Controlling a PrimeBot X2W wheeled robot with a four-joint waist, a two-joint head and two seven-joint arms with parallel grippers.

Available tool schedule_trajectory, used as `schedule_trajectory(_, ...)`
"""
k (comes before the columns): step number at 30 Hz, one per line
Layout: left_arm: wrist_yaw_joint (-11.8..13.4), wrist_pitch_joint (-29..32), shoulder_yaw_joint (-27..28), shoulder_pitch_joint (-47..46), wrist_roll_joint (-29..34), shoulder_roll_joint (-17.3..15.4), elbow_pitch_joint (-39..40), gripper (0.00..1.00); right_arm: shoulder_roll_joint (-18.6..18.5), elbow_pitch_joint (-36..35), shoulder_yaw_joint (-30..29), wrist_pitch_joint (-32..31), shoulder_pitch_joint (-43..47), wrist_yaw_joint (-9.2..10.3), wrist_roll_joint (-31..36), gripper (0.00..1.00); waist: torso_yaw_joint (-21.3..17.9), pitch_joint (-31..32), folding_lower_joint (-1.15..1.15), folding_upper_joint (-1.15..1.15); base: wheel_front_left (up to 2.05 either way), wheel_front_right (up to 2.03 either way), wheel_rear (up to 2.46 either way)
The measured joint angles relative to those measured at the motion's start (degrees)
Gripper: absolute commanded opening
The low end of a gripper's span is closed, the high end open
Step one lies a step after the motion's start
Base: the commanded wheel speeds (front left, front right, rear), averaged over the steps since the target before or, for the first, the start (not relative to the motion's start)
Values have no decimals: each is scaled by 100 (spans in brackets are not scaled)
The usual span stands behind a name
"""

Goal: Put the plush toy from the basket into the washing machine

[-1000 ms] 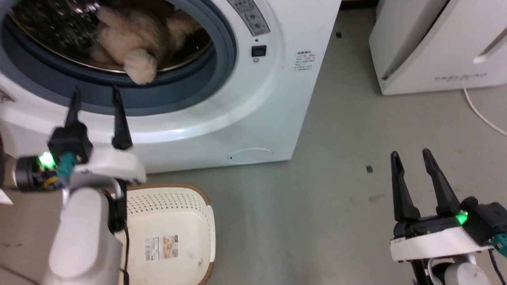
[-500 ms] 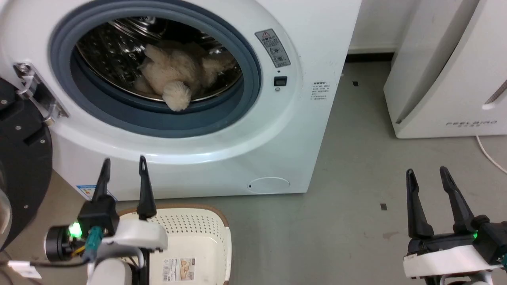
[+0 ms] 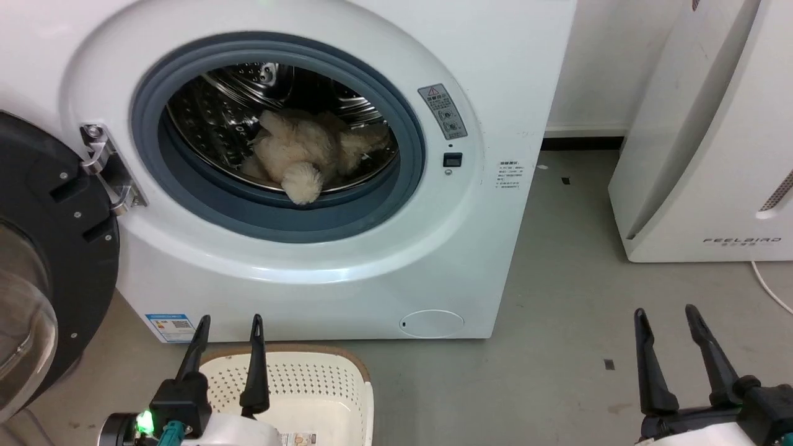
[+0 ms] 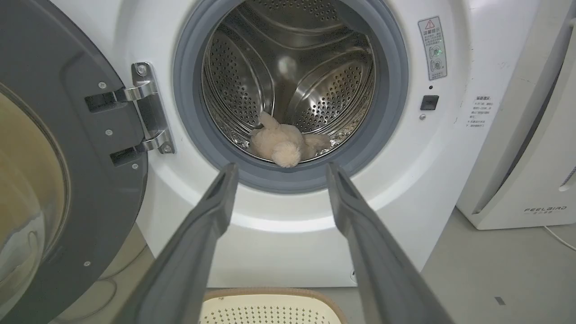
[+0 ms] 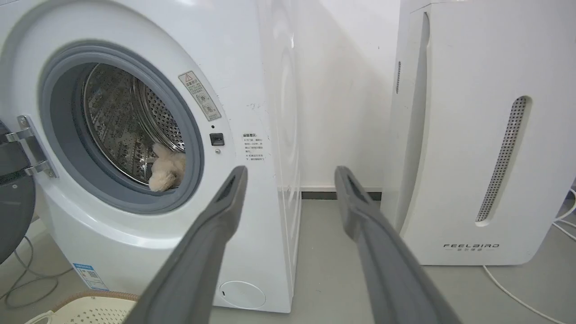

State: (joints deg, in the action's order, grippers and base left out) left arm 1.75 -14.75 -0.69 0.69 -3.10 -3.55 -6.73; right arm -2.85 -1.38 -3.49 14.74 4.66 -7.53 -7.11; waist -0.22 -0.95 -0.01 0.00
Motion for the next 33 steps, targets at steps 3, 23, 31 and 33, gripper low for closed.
schedule_trajectory(3,0,0,-3,62,0,25,-33,100,0,4,10,0,43,0,11,100,29,50,0,0,0,0,0)
schedule_trajectory(23,-8,119,4,84,-2,49,-70,0,0,40,25,-104,76,0,11,0,56,106,1,0,0,0,0)
schedule_trajectory(31,-18,213,5,83,0,49,-20,0,0,43,44,-205,63,0,67,0,53,105,1,0,0,0,0)
schedule_trajectory(33,-19,221,7,83,1,49,-10,0,0,44,51,-211,58,0,102,0,53,105,1,0,0,0,0)
